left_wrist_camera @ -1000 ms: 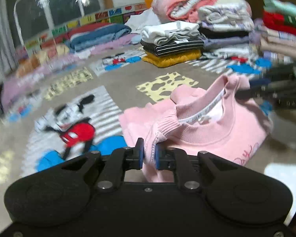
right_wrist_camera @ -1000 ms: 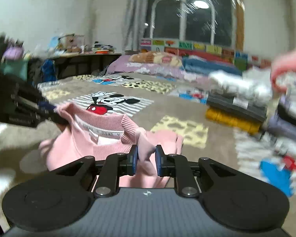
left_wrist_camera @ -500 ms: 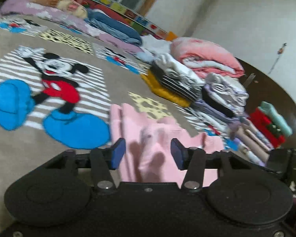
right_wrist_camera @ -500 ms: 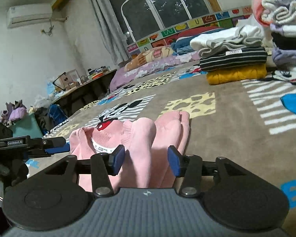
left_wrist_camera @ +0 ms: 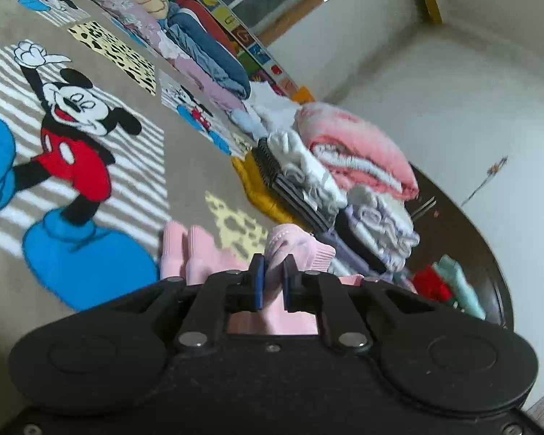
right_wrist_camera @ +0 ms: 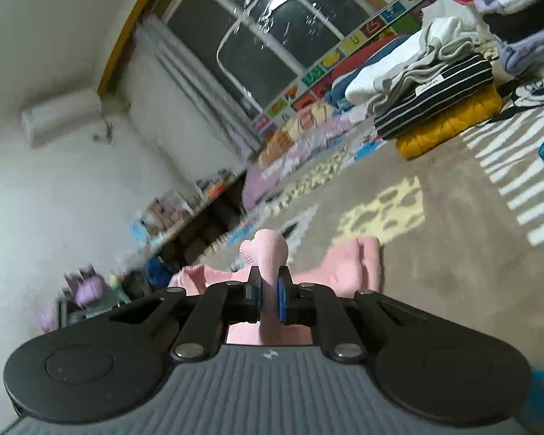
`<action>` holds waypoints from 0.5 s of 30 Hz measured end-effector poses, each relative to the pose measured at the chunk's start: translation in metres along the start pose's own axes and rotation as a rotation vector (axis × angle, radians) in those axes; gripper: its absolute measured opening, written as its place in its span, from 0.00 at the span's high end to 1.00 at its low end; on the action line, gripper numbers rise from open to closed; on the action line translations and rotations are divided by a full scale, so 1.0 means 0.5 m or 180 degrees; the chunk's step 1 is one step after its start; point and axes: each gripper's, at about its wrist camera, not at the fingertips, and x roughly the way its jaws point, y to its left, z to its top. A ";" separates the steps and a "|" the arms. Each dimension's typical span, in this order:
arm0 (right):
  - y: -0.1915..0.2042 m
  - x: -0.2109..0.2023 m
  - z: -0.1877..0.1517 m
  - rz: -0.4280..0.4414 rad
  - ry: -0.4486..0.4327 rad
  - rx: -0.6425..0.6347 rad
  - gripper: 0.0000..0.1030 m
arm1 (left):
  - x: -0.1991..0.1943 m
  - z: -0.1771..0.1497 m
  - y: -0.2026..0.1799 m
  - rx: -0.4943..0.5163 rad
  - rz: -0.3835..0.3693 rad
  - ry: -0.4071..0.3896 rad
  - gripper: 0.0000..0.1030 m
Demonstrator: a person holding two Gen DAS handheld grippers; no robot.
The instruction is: Fold clothes
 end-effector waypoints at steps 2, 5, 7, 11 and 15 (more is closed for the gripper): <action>-0.009 0.014 0.012 0.0051 -0.0042 0.0098 0.90 | 0.009 0.017 0.004 -0.0019 -0.0026 -0.0025 0.93; -0.031 0.043 0.033 0.0100 -0.0103 0.0248 0.90 | 0.031 0.039 0.023 -0.0114 -0.0014 -0.0026 0.93; -0.051 0.067 0.044 0.0112 -0.0128 0.0388 0.90 | 0.048 0.051 0.040 -0.0186 0.0008 -0.0009 0.93; -0.089 0.106 0.048 0.0066 -0.0083 0.0624 0.90 | 0.080 0.056 0.087 -0.0372 0.0102 0.0118 0.93; -0.126 0.121 0.035 -0.0093 0.0021 0.0877 0.90 | 0.103 0.052 0.120 -0.0533 0.0182 0.0238 0.93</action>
